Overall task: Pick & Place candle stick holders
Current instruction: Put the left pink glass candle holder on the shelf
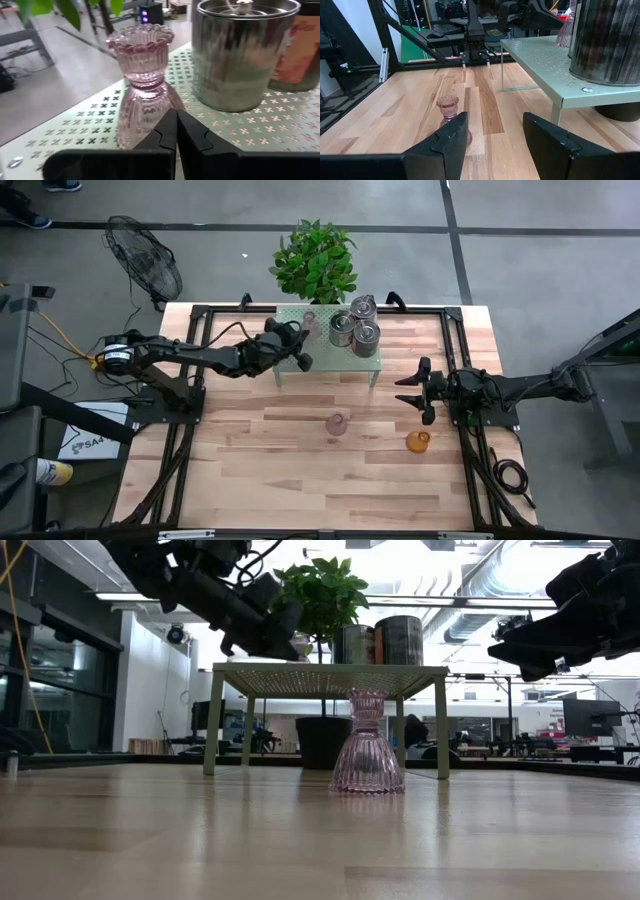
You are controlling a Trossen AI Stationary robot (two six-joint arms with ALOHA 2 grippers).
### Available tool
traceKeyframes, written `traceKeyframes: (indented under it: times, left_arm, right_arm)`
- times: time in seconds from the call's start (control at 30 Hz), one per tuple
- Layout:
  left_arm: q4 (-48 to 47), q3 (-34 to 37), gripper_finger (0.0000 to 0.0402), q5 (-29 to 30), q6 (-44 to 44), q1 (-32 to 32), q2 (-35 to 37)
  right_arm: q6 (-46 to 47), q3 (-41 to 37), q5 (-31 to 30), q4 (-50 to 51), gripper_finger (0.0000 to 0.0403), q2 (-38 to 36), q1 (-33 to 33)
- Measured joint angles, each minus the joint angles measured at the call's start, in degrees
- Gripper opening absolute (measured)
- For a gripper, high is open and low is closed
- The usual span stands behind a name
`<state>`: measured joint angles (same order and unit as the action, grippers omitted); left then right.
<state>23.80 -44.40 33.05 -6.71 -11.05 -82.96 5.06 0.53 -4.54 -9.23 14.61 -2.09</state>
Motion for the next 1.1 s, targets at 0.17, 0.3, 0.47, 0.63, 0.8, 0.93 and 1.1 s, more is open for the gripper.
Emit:
traceKeyframes:
  times: [0.17,0.3,0.47,0.63,0.8,0.93,1.1]
  left_arm:
    - [-0.42,0.0,0.0,1.04,-1.49,-0.17,0.0]
    - [-0.93,0.0,0.0,4.28,-1.68,0.29,0.0]
    - [-1.51,0.02,0.0,4.68,-2.57,0.18,-0.01]
    - [-1.3,0.03,0.0,6.53,-3.17,0.18,-0.2]
    - [-1.25,0.04,0.0,9.52,-4.07,0.18,-0.24]
    - [-0.9,0.04,0.0,7.84,-4.1,-0.75,-0.24]
    - [-0.97,0.04,0.0,3.93,-5.56,-3.22,-0.24]
  right_arm:
    - [0.0,-0.01,-0.02,0.0,0.0185,0.0,-0.01]
    - [0.0,0.0,0.0,0.0,0.0185,0.0,0.0]
    - [0.01,-0.01,0.0,0.0,0.0185,0.01,-0.02]
    - [0.02,0.0,0.0,0.0,0.0185,0.0,0.0]
    - [0.02,-0.02,0.0,0.0,0.0185,0.02,-0.02]
    - [0.02,-0.02,0.0,0.0,0.0185,0.01,-0.01]
    - [0.02,0.0,0.0,0.0,0.0185,0.02,0.0]
